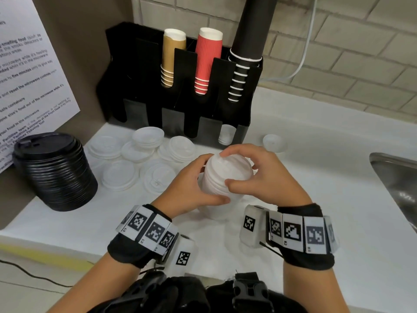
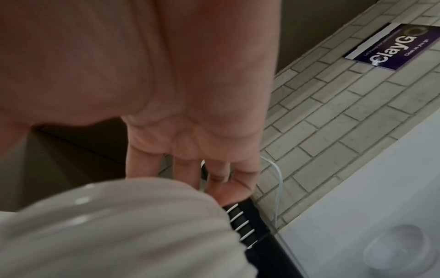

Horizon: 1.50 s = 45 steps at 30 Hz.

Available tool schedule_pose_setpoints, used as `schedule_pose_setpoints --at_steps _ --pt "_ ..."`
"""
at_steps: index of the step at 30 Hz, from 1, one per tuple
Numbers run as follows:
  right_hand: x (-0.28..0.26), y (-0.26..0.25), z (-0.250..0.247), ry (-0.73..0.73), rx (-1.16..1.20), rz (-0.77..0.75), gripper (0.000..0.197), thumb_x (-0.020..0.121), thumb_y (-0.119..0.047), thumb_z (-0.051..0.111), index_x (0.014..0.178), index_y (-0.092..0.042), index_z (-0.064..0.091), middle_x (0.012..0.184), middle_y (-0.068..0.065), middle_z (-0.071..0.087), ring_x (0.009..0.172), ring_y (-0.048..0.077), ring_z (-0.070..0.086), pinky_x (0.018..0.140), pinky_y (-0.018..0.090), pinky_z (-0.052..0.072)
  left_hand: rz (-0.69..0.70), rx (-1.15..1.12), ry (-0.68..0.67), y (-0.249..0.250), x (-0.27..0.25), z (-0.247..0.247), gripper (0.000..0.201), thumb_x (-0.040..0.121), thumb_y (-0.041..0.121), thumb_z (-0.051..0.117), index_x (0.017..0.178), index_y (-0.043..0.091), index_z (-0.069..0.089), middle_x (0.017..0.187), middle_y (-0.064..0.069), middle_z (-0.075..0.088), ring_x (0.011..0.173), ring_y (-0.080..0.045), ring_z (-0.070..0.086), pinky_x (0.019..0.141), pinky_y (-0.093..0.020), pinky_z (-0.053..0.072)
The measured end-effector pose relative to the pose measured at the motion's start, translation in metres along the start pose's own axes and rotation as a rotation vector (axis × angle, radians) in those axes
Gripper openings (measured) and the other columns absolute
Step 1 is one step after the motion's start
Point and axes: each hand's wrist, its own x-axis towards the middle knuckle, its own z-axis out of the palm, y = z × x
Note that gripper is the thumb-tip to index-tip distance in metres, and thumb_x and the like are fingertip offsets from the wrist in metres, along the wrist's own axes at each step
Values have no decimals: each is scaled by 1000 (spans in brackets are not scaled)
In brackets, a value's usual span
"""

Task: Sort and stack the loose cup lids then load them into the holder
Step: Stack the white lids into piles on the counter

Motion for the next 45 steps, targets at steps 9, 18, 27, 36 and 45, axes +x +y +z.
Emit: schedule_pose_setpoints --at_steps 9,18,27,36,45 --pt "-14 7 -2 202 308 218 51 70 -71 52 116 -52 43 122 -15 50 117 7 50 89 25 46 -273 -125 -38 17 -6 -24 95 57 72 70 140 41 34 137 13 46 120 -7 50 99 -31 43" --pt "-21 18 34 57 681 707 48 86 -70 37 126 -42 39 132 -6 49 112 27 54 89 52 49 -600 -103 -138 30 -7 -16 103 55 89 27 142 34 41 132 -1 54 112 -27 58 91 -42 49" --pt "-18 19 37 2 724 767 73 73 -78 47 136 -42 36 136 -4 46 117 32 51 86 55 50 -692 -230 -138 20 -3 -12 111 50 89 39 143 28 39 133 -12 55 118 -28 55 92 -40 48" --pt "-13 22 38 8 729 774 51 79 -66 54 122 -44 40 108 -12 53 101 21 55 75 42 51 -788 -346 -39 13 3 -9 54 79 76 46 99 27 53 93 -9 66 82 -22 62 71 -33 44" --pt "-7 17 15 14 787 646 62 64 -75 61 117 -44 54 117 -7 60 106 26 62 79 41 53 -560 -435 -50 26 4 -11 79 51 79 61 106 24 70 91 4 72 91 -18 70 82 -42 55"
